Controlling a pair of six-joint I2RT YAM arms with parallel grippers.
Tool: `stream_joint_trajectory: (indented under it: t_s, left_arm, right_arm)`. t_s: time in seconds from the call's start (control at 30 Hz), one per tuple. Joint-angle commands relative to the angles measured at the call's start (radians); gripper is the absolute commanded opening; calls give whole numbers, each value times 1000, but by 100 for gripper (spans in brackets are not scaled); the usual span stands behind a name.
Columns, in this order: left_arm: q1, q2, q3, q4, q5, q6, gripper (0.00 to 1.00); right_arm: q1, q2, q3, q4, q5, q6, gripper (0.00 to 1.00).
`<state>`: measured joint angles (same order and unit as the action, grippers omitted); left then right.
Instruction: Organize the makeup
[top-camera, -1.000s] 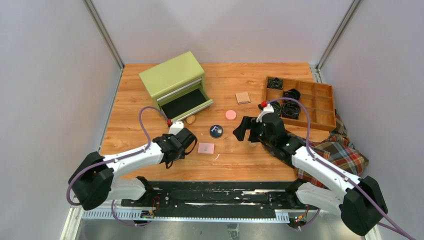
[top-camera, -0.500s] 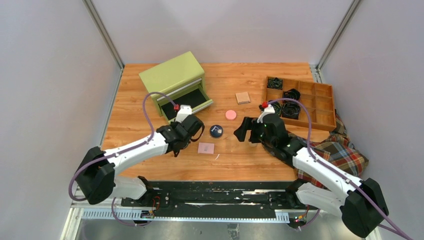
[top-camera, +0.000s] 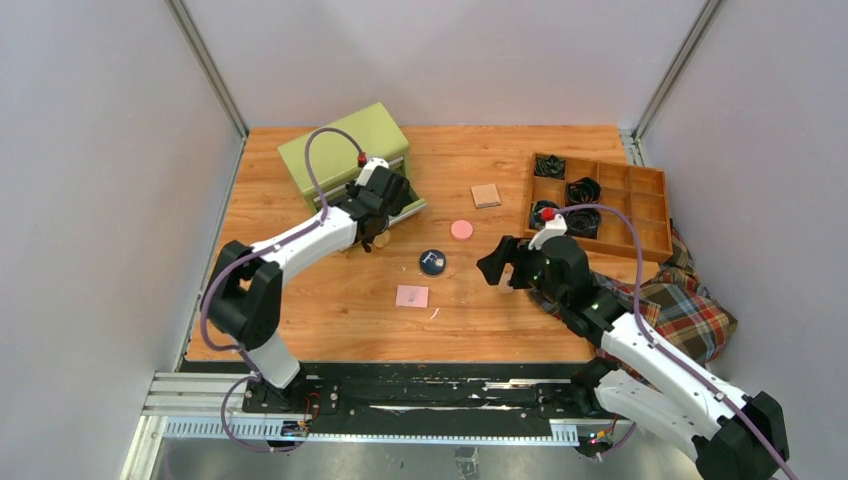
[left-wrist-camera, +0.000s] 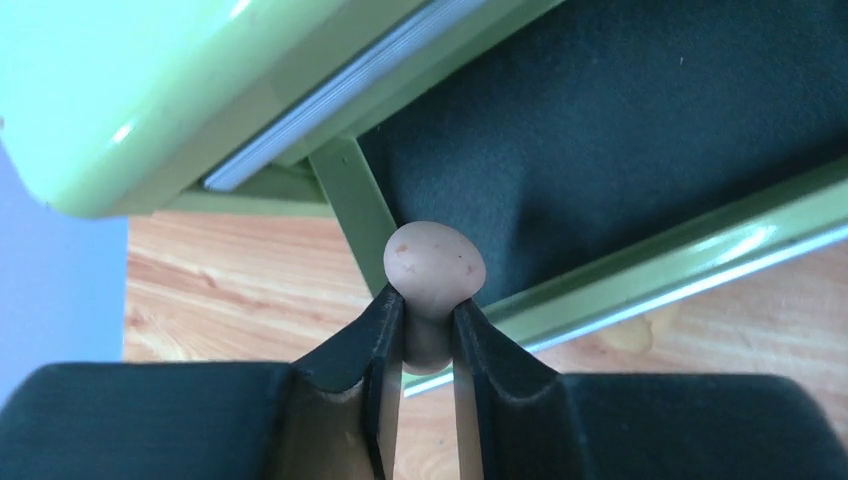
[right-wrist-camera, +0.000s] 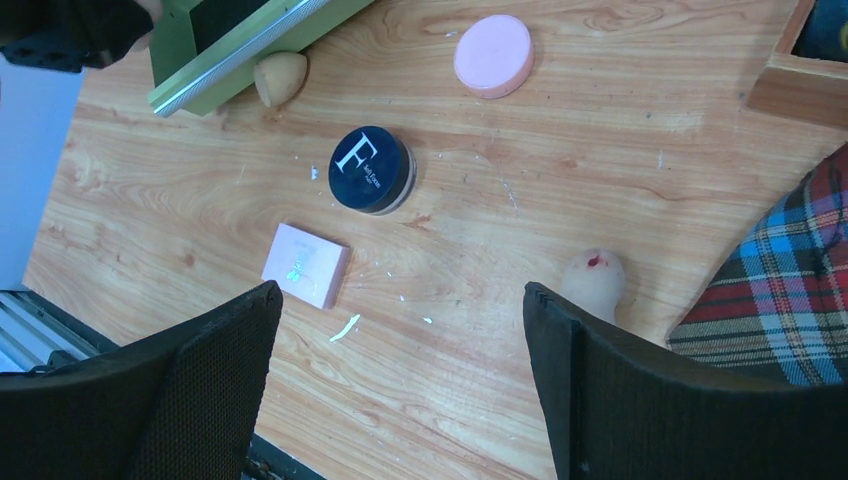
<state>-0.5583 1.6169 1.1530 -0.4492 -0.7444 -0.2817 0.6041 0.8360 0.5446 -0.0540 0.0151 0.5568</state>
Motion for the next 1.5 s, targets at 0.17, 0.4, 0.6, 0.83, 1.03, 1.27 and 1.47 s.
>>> stream_joint_trajectory:
  t_s: [0.17,0.4,0.6,0.83,1.03,1.27,1.47]
  left_arm:
    - [21,113,186,-43,-78,76,82]
    - [-48,-37,145,-87,16,68,83]
    - [-136,-167,42,-47,395,-77,84]
    - [-189,-163,-68,-3,443,-149,86]
    - [-227,-192,-137,22,453,-207,88]
    - [-227,-284,-157,-16,438,-215,88]
    - [-227,-378,-140,-84,428,-213,88]
  right_arm:
    - [-12,-39,-54,-32,44,-14,88]
    - [-20,-32,-68,-67,117,-44,87]
    - [-22,50,-60,-74,272,27,87]
    - [-22,254,95,-208,314,-16,85]
    - [-29,428,201,-290,259,-117,86]
    - [-29,597,205,-216,121,-102,68]
    - [-29,561,177,-141,102,-99,25]
